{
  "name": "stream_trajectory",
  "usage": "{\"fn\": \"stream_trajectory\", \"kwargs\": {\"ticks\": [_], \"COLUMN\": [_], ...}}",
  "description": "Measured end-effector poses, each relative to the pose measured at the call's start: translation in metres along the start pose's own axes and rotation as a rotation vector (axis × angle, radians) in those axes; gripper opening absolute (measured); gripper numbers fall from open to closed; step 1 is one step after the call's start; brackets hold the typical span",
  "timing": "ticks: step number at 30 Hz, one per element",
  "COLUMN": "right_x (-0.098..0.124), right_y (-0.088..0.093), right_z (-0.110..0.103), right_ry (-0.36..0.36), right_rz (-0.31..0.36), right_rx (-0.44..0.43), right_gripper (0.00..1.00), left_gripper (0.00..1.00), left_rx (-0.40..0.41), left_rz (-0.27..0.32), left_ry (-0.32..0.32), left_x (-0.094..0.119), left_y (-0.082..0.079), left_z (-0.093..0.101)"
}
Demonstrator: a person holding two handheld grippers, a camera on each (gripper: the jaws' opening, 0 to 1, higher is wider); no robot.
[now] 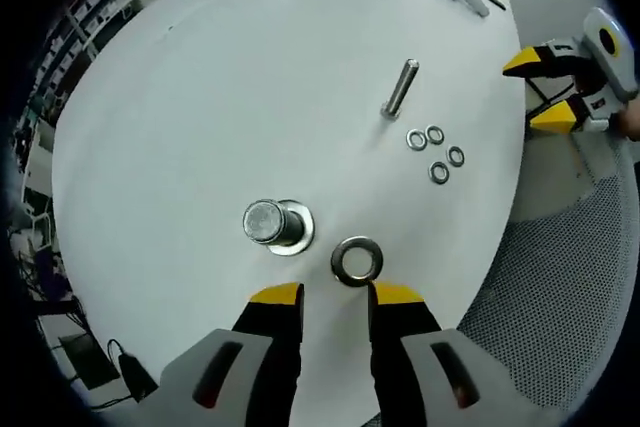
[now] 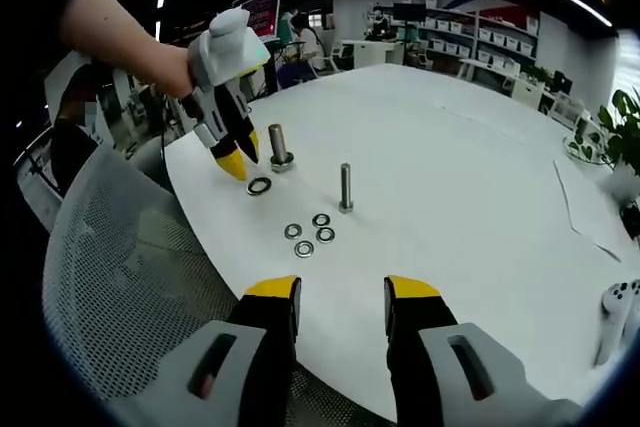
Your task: Place the washer onto the threaded stud by aligning its center hole with the stud, sliding it down to the base, and recovering from edge contact or off-axis alignment until the washer reaches the visible bottom stop.
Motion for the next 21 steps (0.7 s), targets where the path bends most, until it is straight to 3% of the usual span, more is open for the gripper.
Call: {"fn": "stream_trajectory", "kwargs": {"ticks": [5,18,21], "right_x": [0.0,0.0,0.0], "right_y": [-0.001,-0.001,0.0], "right_z": [-0.001,-0.001,-0.001], "right_ry": [-0.002,-0.003,-0.004], "right_rz": [0.007,0.001,-0.004], "right_rx": [0.01,0.012,0.015], "right_gripper": [0.36,0.36,0.36], "left_gripper": [0.24,0.23,0.24], "left_rx": [-0.001,-0.002,0.05], "left_rz": [0.041,0.076,0.106], "left_ry": [-0.003,-0.063,-0.065], "left_x": [-0.005,-0.01,-0.014], "left_y": [-0.002,0.0,-0.001], "left_z": [0.01,0.014,0.015]}}
Point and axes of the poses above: the point that each gripper's makers call its tool centre point, and the gripper's own axes: x roughly backward along the fingers, z roughly to its right, y roughly out of its underside, the point moved 5 cm from there along x, roughly backward along the fingers, and after that the axes turned 10 degrees about z, right-handed, at the moved point
